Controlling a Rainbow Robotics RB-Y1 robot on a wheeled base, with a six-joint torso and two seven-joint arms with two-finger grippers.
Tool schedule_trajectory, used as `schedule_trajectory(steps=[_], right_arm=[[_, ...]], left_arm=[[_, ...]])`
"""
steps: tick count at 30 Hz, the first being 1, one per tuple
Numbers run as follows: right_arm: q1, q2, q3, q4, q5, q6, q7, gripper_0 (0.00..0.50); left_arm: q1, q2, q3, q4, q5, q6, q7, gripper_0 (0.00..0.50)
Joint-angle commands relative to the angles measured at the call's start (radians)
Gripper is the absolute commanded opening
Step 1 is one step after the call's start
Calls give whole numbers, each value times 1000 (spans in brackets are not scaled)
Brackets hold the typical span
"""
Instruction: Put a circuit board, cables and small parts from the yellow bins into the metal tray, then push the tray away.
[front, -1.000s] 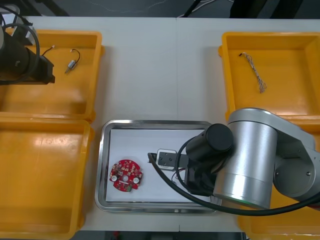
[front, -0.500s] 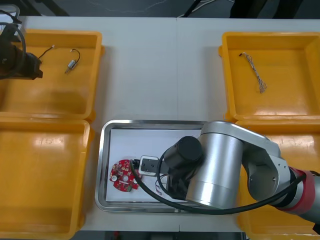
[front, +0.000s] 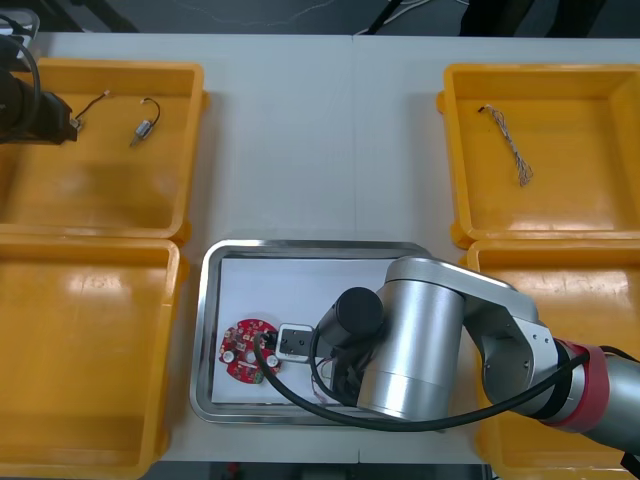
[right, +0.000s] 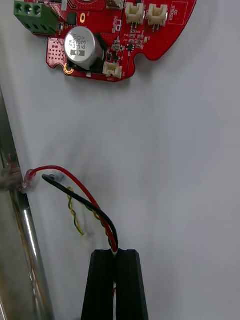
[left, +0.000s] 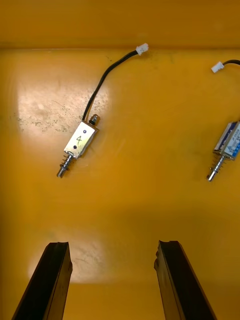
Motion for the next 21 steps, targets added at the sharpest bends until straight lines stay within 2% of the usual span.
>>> schedule_trajectory(steps=[1,9,11,12,13,14,16,17,18,19,21], right_arm=[[-24,31,35,9,20,-32,5,0],[-24,41,49,34,23,-41,9,0],[-24,41,53,34,29,-41,11,17],[-24,41,56,34,37,-41,11,65],[-24,43,59,34,44,-41,11,177],[-24,43,63,34,49,-42,11,228],[-25,46,63,34,52,-41,11,382],[-25,46,59,34,52,-41,9,414],[-25,46,55,34,53,-41,11,483],[-25,46,50,31,53,-41,11,500],[-27,46,43,26,49,-41,11,500]], left_arm=[[-77,46,28,57,-4,-55,-112,500],[-97,44,0,99,-12,-109,-127,500],[-97,44,-9,102,-13,-123,-127,500],[-100,43,-14,105,-13,-129,-127,500],[-104,40,-17,113,-12,-137,-129,500],[-107,38,-18,117,-12,-140,-129,500],[-122,37,-17,148,-6,-160,-141,500],[-127,37,-17,155,-6,-163,-147,500],[-136,37,-17,174,-4,-177,-168,500],[-142,37,-17,189,-3,-187,-184,500],[-150,35,-17,211,0,-204,-202,500]])
